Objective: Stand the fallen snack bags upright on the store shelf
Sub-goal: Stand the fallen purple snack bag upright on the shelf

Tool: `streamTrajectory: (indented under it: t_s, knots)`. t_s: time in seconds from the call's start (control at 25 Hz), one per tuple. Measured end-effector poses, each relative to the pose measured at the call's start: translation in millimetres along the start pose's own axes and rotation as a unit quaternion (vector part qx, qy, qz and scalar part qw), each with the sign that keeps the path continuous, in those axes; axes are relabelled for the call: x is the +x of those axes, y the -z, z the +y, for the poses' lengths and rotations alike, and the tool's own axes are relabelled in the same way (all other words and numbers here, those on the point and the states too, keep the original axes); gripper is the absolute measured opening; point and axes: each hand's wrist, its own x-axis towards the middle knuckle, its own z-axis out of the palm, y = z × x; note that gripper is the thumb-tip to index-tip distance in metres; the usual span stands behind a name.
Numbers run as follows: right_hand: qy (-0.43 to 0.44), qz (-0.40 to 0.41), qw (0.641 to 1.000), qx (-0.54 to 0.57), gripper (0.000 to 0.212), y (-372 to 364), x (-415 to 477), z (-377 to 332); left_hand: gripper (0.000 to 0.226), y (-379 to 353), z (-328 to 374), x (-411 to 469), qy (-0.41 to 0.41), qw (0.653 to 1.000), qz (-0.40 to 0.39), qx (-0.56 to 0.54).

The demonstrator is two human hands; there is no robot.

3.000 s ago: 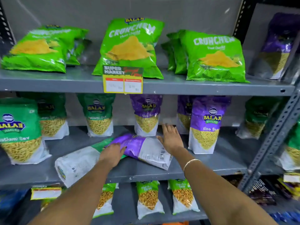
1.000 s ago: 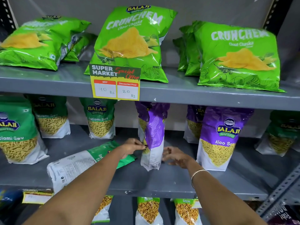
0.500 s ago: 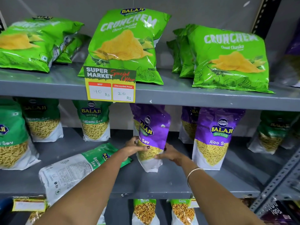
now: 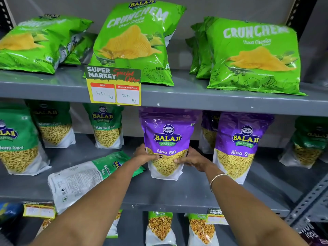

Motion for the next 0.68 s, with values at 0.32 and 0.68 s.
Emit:
streamTrajectory:
  t_s: [0.32,0.68]
  knots:
    - [-0.009,-0.026,1.0,-0.012,0.058,4.1,6.1,-2.4,0.086,-5.5,2.0,-12.2,0.008,1.0,-0.004,-0.03]
    - [-0.416,-0.126,0.884,-0.173,0.019,-14.6,3.2,2.6,0.043,116.5,-43.4,-3.4,0.027,0.988,0.026,0.15]
